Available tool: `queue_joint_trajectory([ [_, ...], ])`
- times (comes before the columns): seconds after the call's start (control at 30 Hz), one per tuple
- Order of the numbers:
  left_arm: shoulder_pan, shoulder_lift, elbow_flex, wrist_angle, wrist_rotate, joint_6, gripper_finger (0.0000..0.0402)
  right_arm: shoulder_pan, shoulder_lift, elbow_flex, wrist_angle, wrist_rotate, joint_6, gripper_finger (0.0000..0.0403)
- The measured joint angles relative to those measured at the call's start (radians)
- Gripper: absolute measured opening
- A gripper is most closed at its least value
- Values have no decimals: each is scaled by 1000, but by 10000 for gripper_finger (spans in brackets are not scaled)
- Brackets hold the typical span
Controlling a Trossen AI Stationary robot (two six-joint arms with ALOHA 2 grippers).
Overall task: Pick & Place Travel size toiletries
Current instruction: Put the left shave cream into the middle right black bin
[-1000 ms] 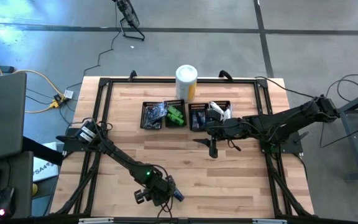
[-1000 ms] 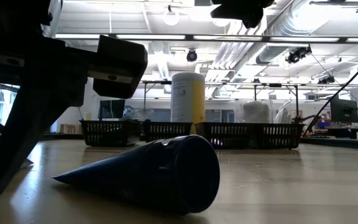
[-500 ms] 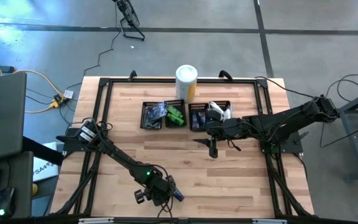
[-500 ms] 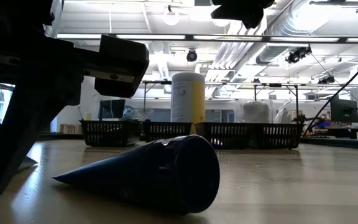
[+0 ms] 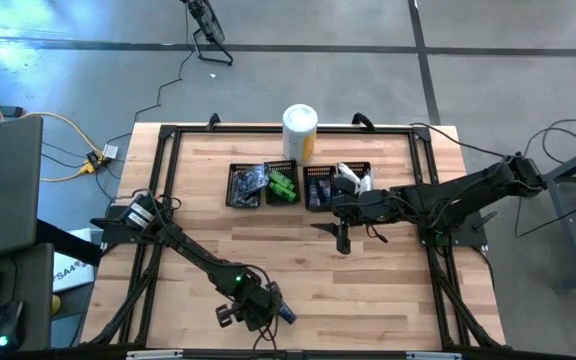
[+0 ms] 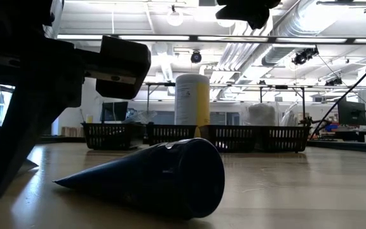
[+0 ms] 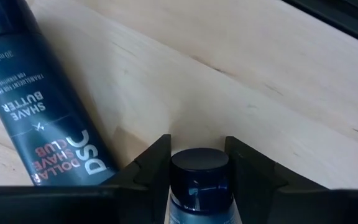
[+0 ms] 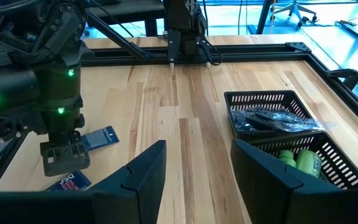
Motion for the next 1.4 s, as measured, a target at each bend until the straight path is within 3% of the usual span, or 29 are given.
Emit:
queue_joint_trajectory([
  [0.53, 78, -110, 1, -189, -52, 63, 129, 0, 0, 1, -4, -29, -8, 174],
  [0.97, 222, -239, 0, -436, -131, 291, 129, 0, 0, 1, -30, -29, -8, 174],
  [1.2, 370, -318, 0, -420, -140, 383, 129, 13, -12, 0, -128, -50, 17, 174],
  [1.4, 524, -408, -1, -247, -149, 401, 129, 45, -61, 0, -159, -49, 20, 174],
])
